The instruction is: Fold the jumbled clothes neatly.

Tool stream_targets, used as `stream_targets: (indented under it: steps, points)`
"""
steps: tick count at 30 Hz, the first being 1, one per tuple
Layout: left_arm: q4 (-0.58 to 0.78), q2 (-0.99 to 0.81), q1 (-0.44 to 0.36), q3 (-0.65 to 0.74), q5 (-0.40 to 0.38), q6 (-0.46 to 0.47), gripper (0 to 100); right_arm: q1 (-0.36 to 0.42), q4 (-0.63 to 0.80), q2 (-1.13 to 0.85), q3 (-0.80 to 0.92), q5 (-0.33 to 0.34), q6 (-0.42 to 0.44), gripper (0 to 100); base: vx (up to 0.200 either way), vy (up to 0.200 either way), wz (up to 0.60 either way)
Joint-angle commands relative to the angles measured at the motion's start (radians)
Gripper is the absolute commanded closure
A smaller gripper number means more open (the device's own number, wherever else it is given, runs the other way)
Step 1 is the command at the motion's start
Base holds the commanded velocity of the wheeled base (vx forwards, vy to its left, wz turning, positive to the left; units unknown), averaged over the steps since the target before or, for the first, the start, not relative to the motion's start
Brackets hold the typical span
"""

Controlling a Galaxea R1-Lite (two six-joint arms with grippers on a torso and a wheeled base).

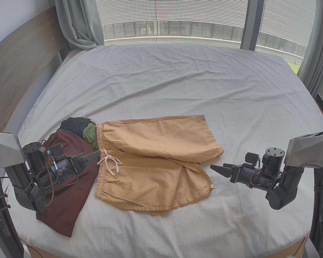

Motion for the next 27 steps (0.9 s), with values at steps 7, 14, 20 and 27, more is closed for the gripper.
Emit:
stream_targets:
  steps: [7,14,20,27]
  points:
    - [0.000,0.006,-0.003,0.024,-0.030,0.032,0,0.002,0.000,0.052,0.020,0.006,0.001,0,0.000,0.000,0.00]
    - [-0.002,0.006,-0.006,0.027,-0.030,0.033,0,0.013,0.000,0.124,0.022,0.006,-0.002,0,0.000,0.000,0.00]
    - [-0.002,0.006,-0.006,0.026,-0.030,0.033,0,0.030,0.000,0.132,0.026,0.006,-0.002,0,0.000,0.000,0.00]
    - [-0.002,0.006,-0.015,0.029,-0.030,0.033,0,0.051,0.000,0.153,0.028,0.005,-0.004,0,0.000,0.000,0.00]
